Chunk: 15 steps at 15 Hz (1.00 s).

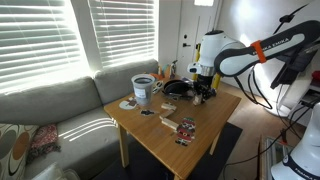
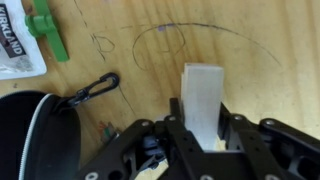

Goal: Stack the wooden block on the right

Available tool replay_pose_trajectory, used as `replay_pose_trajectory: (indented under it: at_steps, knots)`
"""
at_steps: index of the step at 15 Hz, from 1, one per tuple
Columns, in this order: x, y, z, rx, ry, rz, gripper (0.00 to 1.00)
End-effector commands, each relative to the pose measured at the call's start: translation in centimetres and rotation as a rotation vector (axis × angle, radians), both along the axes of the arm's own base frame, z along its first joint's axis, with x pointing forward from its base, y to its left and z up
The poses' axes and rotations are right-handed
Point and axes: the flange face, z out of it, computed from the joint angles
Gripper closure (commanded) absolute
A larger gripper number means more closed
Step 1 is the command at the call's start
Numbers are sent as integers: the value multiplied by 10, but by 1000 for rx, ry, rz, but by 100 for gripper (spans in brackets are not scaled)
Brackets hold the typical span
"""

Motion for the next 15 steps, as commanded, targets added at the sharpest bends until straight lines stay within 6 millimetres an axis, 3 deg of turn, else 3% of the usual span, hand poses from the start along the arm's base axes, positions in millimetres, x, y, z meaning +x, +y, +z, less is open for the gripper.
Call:
replay_pose_trajectory:
  at_steps: [1,5,6,13,14,15]
  knots:
    - [-4,1,8,-18,-2,-6,32]
    - [-6,7,18,-3,-19,9,4]
    - [-7,8,21,-1,-25,13,1]
    - [-24,27,83,105,-171,111,0]
    - [-13,22,65,57,-133,56,0]
    - [-15,24,72,63,-147,65,0]
